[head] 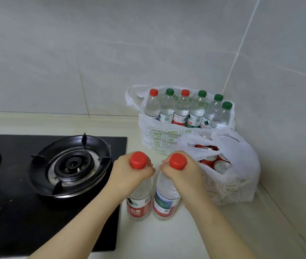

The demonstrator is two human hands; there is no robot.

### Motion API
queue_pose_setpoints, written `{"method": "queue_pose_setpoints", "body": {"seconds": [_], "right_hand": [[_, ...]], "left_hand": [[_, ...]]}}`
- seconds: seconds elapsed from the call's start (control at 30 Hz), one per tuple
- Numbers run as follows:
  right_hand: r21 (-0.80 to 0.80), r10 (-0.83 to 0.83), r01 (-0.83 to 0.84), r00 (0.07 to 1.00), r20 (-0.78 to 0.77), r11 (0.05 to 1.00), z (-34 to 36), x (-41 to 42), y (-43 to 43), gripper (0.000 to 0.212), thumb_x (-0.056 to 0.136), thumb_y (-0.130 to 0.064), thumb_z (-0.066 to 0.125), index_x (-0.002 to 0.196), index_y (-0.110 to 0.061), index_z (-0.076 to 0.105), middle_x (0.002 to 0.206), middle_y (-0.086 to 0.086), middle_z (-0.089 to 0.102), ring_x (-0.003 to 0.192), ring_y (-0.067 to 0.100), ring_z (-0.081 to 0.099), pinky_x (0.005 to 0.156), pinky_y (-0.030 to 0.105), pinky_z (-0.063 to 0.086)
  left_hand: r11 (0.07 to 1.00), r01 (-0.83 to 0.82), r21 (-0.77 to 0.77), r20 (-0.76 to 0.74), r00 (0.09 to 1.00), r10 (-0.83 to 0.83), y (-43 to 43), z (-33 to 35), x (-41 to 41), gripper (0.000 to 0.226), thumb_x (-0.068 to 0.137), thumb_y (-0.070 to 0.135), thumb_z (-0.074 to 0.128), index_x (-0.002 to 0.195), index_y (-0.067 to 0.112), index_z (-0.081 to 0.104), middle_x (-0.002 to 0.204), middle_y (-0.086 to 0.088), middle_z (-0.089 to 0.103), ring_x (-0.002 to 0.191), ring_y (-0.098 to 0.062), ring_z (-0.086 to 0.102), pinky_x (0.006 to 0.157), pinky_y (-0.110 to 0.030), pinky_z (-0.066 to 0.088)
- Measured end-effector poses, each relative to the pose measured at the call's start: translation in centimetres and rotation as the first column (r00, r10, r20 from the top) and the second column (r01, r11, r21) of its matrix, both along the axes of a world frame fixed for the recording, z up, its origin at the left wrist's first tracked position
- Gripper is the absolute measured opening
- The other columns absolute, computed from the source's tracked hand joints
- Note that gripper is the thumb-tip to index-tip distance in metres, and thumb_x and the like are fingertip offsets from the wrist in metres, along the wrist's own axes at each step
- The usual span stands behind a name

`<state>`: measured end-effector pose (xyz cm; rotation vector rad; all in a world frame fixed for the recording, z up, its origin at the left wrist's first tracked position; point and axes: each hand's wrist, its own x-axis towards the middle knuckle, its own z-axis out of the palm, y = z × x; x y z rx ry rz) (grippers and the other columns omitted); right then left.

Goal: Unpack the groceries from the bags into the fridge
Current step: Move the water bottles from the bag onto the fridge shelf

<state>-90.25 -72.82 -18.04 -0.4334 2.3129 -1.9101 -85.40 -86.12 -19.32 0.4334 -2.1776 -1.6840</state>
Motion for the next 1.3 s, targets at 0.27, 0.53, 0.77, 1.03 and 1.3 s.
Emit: {"method": "queue_pose_setpoints", "body": {"seconds": [0.27, 0.53, 0.77, 1.03, 1.3], "right_hand": [[-0.055, -0.078, 0.082, 0.994, 0.075, 0.995, -1.6, 0.6, -0.3, 0.015, 0.075, -0.014, 0.073, 0.082, -0.015, 0.060, 0.079, -0.002, 0.065, 0.072, 0.006, 0.059, 0.069, 0.020, 0.046], [-0.133, -0.093, 0.092, 0.996, 0.000, 0.987, -3.0, 0.7, -0.3, 0.016, 0.074, -0.018, 0.074, 0.078, -0.016, 0.059, 0.072, -0.010, 0.063, 0.066, -0.003, 0.057, 0.069, 0.020, 0.046], [-0.166, -0.064, 0.047, 0.993, -0.095, 0.985, -3.4, 0.5, -0.1, 0.014, 0.075, -0.019, 0.073, 0.072, -0.018, 0.060, 0.068, -0.013, 0.065, 0.069, -0.003, 0.058, 0.070, 0.016, 0.045], [-0.202, 0.279, -0.294, 0.955, -0.100, 0.934, -1.6, 2.6, 0.3, 0.020, 0.063, -0.034, 0.064, 0.066, -0.015, 0.060, 0.060, -0.009, 0.061, 0.067, 0.015, 0.058, 0.071, 0.030, 0.048], [-0.276, 0.750, -0.748, 0.650, -0.121, 0.604, 0.3, 11.5, -2.3, 0.008, 0.063, -0.029, 0.065, 0.061, -0.022, 0.063, 0.058, -0.011, 0.061, 0.061, 0.004, 0.056, 0.066, 0.020, 0.048]], "left_hand": [[0.999, 0.028, 0.042, -0.105, 0.994, -0.024, 0.2, -2.3, 0.9, 0.045, 0.047, 0.042, 0.067, 0.085, 0.020, 0.062, 0.082, 0.001, 0.068, 0.077, -0.010, 0.064, 0.075, -0.023, 0.052], [0.972, 0.103, 0.211, -0.058, 0.994, -0.092, 0.0, -3.7, 1.9, 0.063, 0.043, 0.031, 0.077, 0.100, 0.016, 0.055, 0.085, 0.003, 0.066, 0.082, -0.011, 0.065, 0.074, -0.026, 0.052], [0.946, -0.213, 0.243, -0.144, 0.957, 0.252, 2.6, -3.1, 3.2, 0.041, 0.057, 0.012, 0.075, 0.093, 0.019, 0.058, 0.076, 0.006, 0.067, 0.072, -0.007, 0.065, 0.068, -0.021, 0.050], [0.842, -0.523, 0.131, -0.161, 0.827, 0.539, 5.9, -0.1, 8.7, 0.039, 0.055, 0.018, 0.074, 0.090, 0.028, 0.059, 0.078, 0.008, 0.069, 0.076, -0.009, 0.067, 0.074, -0.027, 0.052], [0.515, -0.853, 0.080, -0.130, 0.504, 0.854, 9.3, 0.2, 20.0, 0.037, 0.052, 0.023, 0.072, 0.086, 0.033, 0.059, 0.078, 0.009, 0.068, 0.074, -0.008, 0.066, 0.072, -0.026, 0.051]]}}
